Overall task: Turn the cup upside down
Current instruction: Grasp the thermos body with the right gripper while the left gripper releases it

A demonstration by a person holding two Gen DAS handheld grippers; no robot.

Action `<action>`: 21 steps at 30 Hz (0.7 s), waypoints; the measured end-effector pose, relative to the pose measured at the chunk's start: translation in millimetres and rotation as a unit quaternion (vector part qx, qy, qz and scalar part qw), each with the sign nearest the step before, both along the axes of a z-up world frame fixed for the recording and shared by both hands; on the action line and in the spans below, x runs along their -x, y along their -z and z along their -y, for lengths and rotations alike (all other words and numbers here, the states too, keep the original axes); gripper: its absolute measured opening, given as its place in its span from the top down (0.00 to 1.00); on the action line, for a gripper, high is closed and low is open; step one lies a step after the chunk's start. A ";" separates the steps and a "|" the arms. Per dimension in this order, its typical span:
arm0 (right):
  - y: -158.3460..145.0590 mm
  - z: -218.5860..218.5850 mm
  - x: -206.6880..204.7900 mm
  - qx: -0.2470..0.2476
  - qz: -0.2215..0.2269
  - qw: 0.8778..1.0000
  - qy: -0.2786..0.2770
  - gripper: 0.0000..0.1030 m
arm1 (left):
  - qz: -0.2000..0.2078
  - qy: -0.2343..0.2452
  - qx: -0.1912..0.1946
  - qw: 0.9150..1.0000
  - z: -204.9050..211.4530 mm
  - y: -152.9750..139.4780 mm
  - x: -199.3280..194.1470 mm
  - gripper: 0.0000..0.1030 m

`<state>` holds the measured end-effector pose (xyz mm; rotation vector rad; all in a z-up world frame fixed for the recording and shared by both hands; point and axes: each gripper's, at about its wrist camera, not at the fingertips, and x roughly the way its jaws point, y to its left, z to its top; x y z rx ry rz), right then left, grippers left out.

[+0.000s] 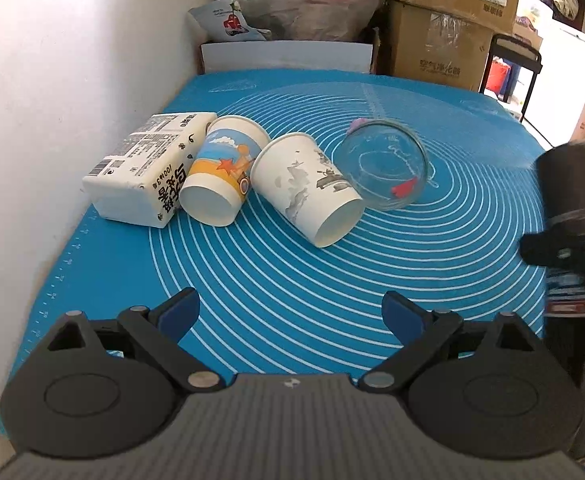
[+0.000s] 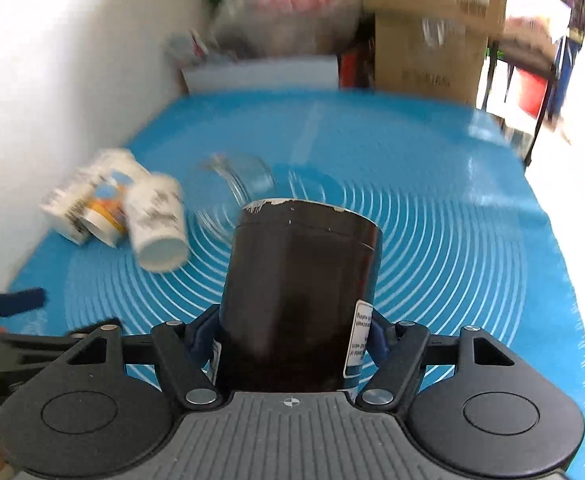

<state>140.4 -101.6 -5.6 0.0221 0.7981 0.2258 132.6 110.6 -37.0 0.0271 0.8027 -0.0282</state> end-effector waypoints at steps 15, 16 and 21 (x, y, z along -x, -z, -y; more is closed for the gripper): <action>-38.7 8.5 22.0 0.028 0.129 0.991 0.006 0.36 | 0.018 0.008 0.006 1.000 11.6 -11.2 9.7 0.06; -38.5 7.7 18.1 0.033 0.132 0.991 0.008 0.36 | 0.018 0.009 0.005 1.000 12.3 -11.4 9.7 0.06; -29.7 5.8 -1.0 0.039 0.123 0.992 0.013 0.36 | 0.018 0.010 0.005 1.000 13.8 -11.5 10.6 0.06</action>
